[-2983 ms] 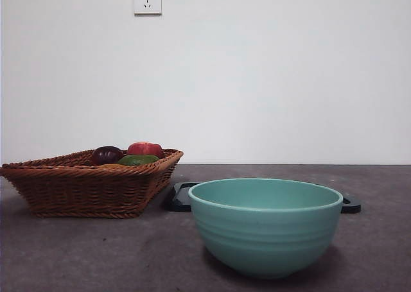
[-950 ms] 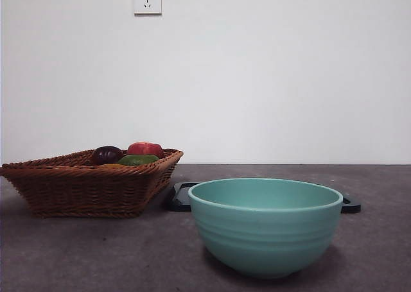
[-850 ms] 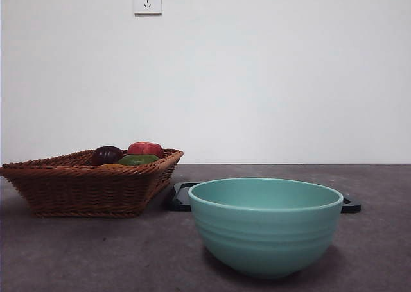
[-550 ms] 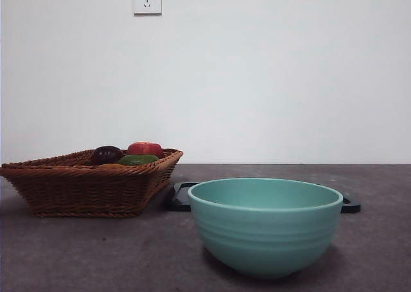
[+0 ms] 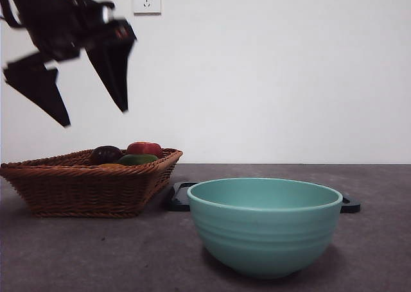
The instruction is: Pick up the wifruite, put it on the bowl, pick up the plate, put it on desk
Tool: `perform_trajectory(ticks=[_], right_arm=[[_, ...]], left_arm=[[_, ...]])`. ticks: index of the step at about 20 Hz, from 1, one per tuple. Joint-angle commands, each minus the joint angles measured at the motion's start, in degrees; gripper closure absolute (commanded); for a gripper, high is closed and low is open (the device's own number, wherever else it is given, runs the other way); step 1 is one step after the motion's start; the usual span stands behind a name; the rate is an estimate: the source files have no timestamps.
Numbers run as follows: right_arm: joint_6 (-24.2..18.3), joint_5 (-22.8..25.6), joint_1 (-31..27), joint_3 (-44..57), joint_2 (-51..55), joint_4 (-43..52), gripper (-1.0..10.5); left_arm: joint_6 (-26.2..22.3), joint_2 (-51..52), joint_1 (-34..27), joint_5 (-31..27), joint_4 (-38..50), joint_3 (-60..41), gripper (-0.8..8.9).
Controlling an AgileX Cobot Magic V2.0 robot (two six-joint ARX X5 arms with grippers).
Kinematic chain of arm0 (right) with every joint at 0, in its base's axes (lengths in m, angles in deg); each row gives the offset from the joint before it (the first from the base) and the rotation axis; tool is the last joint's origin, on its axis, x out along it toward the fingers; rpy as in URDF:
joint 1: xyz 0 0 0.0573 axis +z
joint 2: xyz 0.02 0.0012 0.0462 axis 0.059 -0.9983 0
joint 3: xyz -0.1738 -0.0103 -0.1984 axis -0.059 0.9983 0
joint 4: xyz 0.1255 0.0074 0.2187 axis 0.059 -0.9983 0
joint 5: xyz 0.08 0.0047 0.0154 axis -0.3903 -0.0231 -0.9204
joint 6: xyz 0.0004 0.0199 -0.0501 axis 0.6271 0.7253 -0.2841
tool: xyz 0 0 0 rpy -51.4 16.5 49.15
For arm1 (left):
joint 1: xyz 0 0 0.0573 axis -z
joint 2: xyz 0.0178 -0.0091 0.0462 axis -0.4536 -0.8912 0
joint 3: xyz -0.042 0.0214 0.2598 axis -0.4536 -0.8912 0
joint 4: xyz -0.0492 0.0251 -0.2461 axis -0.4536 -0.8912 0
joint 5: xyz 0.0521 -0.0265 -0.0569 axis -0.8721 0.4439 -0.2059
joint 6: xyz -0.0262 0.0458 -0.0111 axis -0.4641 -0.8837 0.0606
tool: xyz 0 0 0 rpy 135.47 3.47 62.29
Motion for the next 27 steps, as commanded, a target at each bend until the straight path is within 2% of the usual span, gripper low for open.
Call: perform_trajectory(ticks=[1,11,19,25,27], right_arm=[[0.15,-0.13,0.22,-1.01,-0.37,0.37,2.8],[0.13,-0.11,0.2,-1.01,-0.37,0.37,2.8],[0.15,-0.13,0.2,-1.01,-0.37,0.37,2.8],[0.13,-0.13,0.2,-1.01,-0.37,0.37,2.8],[0.13,-0.13,0.2,-1.01,-0.37,0.37,2.8]], left_arm=[[-1.36,-4.04,0.26,-0.39,2.82,1.44,1.92],[-1.31,-13.77,0.26,-0.59,8.22,1.44,1.92],[-0.42,-16.66,0.26,-2.6,7.45,1.44,2.1],[-0.44,-17.09,0.26,-2.6,7.32,1.44,4.9],[-0.44,-17.09,0.26,-2.58,7.56,1.46,5.15]])
